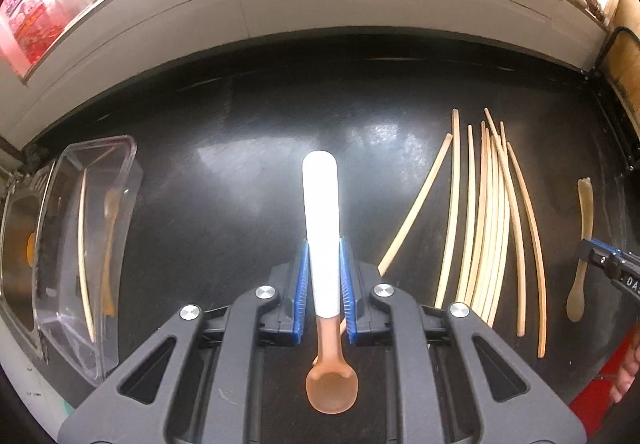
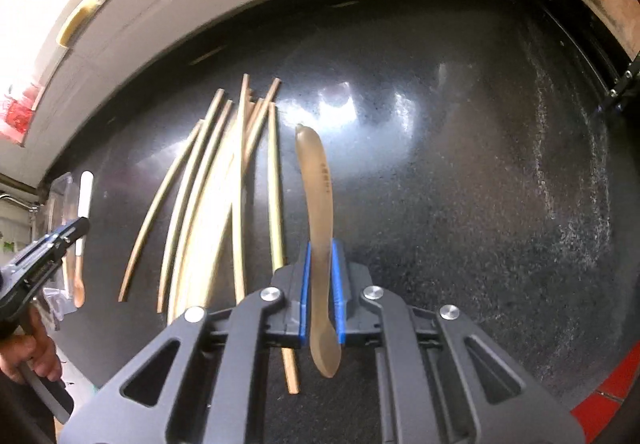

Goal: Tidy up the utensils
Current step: 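Grasp the white-handled orange spoon with the left tool while the right grasps an amber spoon, then carry both spoons into the clear container and open both tools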

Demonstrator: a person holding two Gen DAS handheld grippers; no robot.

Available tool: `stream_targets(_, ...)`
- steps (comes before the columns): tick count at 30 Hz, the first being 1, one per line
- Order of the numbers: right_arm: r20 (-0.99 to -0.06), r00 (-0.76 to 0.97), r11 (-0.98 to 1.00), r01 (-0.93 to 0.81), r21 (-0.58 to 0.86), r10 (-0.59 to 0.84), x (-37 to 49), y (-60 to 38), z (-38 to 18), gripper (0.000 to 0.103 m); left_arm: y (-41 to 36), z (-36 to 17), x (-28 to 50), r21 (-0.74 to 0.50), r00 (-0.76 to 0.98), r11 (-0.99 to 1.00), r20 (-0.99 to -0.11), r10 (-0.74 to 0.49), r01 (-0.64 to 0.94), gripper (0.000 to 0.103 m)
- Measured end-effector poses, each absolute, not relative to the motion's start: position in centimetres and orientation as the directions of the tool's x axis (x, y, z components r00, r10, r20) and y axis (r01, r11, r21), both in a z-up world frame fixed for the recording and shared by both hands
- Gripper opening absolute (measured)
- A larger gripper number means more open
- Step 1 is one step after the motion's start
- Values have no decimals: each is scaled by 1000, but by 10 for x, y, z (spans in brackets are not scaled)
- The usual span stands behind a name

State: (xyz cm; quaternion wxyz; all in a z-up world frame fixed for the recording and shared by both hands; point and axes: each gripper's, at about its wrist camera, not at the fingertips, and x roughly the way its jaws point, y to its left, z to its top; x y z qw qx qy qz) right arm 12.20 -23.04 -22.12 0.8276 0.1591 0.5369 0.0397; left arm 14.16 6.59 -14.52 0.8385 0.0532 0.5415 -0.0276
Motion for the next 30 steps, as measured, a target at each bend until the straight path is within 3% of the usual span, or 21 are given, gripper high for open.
stream_targets(15,-810,482,933,-51,356,335,101,-195,-160,10,99,-106,109,32,445,993,-895,-22,114,15)
stream_targets(30,-764,370,840,-353,411,529,134,3,-102,10,241,-74,94,-20,426,997,-905,12,-70,15)
